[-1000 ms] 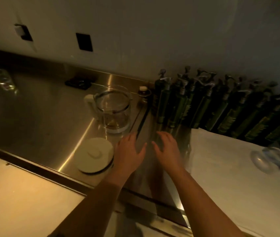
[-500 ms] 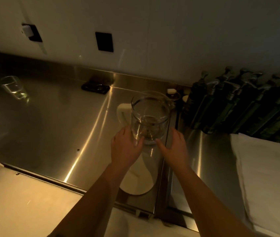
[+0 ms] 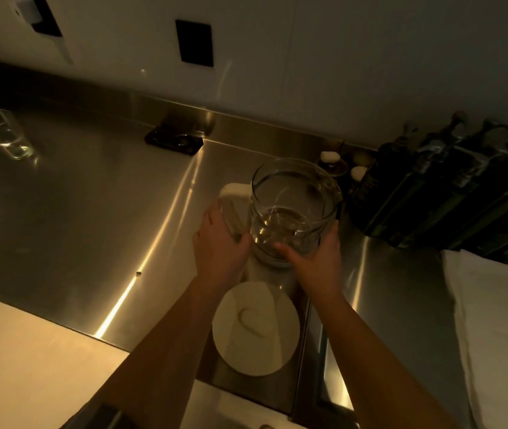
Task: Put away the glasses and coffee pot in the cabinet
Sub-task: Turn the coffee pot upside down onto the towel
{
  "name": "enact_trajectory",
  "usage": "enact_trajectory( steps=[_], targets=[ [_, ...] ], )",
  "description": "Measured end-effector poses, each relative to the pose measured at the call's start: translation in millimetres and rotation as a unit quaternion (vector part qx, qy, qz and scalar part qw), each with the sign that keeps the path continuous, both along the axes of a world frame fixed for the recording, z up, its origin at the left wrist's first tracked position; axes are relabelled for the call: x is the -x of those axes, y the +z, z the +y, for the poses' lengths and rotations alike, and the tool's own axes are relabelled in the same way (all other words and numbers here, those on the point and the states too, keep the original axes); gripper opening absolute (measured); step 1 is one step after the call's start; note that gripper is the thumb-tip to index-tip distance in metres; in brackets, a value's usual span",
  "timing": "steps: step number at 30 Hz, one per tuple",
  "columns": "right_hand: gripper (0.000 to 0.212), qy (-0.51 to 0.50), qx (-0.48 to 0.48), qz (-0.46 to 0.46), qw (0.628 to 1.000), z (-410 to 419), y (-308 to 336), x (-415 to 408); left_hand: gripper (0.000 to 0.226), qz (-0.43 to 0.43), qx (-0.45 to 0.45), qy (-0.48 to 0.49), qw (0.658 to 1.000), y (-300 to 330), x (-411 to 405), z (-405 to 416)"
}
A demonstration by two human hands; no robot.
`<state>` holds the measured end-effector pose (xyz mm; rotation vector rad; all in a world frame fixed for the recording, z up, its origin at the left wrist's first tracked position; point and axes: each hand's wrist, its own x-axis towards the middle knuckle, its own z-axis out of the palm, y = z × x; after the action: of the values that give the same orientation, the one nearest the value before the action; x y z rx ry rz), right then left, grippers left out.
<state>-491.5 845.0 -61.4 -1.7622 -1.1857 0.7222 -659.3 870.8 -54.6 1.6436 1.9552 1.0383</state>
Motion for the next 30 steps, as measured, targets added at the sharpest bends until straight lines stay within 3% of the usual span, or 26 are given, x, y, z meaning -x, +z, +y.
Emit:
enact_trajectory(
  steps=[7, 12, 15, 30],
  targets=[
    [0.129, 0.005, -0.047, 0.045, 0.998, 11, -6, 2, 0.08, -0.057, 0.038, 0.006, 0.998, 0, -5, 33],
    [0.128, 0.005, -0.038, 0.069, 0.997, 11, -9, 5, 0.043, -0.082, 0.025, 0.042, 0.995, 3, -9, 48],
    [0.123, 0.016, -0.054, 0.095, 0.994, 9, -7, 1, 0.032, -0.074, 0.013, 0.054, 0.996, 6, -11, 46],
    [0.094, -0.039, -0.069, 0.138, 0.987, -56, 34, -65, 0.034, -0.075, -0.107, -0.077, 0.988, 63, -81, 13]
  ],
)
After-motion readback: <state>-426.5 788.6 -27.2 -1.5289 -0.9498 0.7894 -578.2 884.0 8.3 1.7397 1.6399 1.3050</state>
